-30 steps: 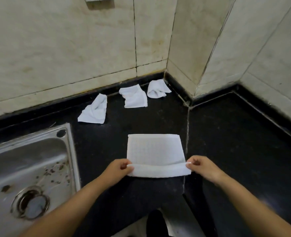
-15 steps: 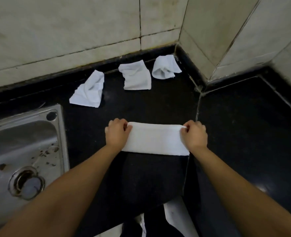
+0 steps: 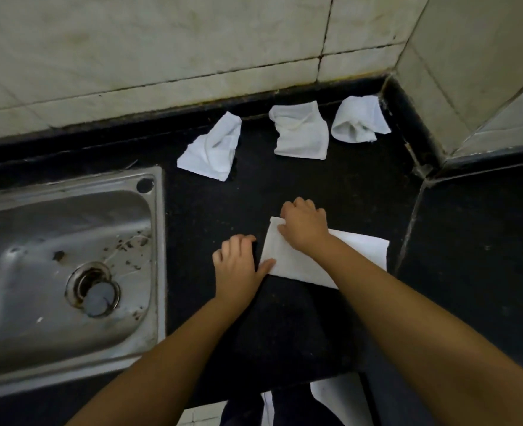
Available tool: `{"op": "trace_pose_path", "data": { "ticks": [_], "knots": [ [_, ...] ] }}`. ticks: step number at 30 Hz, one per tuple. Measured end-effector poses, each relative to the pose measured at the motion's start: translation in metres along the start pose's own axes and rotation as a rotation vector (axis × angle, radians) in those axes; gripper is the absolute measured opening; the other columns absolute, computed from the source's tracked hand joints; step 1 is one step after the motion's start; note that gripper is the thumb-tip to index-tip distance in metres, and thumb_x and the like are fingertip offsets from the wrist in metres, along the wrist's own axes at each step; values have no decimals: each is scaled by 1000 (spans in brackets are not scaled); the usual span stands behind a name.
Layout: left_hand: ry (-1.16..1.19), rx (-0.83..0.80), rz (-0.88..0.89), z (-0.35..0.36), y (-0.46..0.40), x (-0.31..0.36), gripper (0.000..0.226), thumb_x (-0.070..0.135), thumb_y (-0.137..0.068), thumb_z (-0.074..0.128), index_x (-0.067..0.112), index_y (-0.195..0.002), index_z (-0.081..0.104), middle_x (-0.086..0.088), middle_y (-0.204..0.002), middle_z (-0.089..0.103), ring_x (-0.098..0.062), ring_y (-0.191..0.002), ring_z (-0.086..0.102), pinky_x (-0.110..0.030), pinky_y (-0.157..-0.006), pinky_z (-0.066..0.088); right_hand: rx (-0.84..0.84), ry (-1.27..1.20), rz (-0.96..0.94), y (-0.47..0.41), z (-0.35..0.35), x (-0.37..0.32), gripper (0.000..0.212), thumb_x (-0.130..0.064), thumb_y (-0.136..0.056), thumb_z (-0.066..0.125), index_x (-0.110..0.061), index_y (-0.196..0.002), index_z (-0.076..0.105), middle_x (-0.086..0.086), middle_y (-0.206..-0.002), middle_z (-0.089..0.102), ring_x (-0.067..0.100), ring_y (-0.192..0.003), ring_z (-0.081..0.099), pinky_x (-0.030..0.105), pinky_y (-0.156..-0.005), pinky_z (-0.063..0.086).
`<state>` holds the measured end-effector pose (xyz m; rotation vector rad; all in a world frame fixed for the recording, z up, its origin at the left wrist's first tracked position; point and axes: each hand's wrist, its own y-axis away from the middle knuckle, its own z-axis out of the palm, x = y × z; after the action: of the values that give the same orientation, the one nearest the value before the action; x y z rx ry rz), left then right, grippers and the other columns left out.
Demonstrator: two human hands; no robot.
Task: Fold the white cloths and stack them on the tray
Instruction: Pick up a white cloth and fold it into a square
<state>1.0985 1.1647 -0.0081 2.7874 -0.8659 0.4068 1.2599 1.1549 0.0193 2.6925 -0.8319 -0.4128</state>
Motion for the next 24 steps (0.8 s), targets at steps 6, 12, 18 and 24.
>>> {"op": "trace_pose_path", "data": {
  "ticks": [6,12,18,24],
  "knots": [
    [133,-149,43,-13,-15,3,45,44,-88,56,24,-128,49,1,-137,36,-18,-129,29,-34,-105,25,-180,-214,-13,2,-31,1,23,-22,-93,52,-19,-115,53,3,-111,59,21,-105,56,38,-97,44],
    [579,-63,131,-87,-71,35,8,22,-87,60,15,-86,56,6,-80,55,-15,-80,53,-31,-72,42,184,-589,-123,22,-110,29,15,-16,-91,57,-10,-104,62,5,-91,61,13,-84,55,26,-74,46],
    [690,74,366,-161,-79,64,9,12,-88,58,6,-94,55,3,-83,57,-8,-74,51,-15,-65,41,437,-704,-183,62,-162,36,5,-15,-92,55,-18,-89,58,-8,-73,52,2,-66,46,16,-62,37],
    [539,-145,447,-122,-33,26,14,17,-87,63,14,-101,66,2,-98,64,-12,-89,60,-25,-81,47,259,-720,-131,109,-85,56,22,-6,-85,63,-28,-82,61,-6,-79,62,8,-76,56,23,-74,44]
  ]
}}
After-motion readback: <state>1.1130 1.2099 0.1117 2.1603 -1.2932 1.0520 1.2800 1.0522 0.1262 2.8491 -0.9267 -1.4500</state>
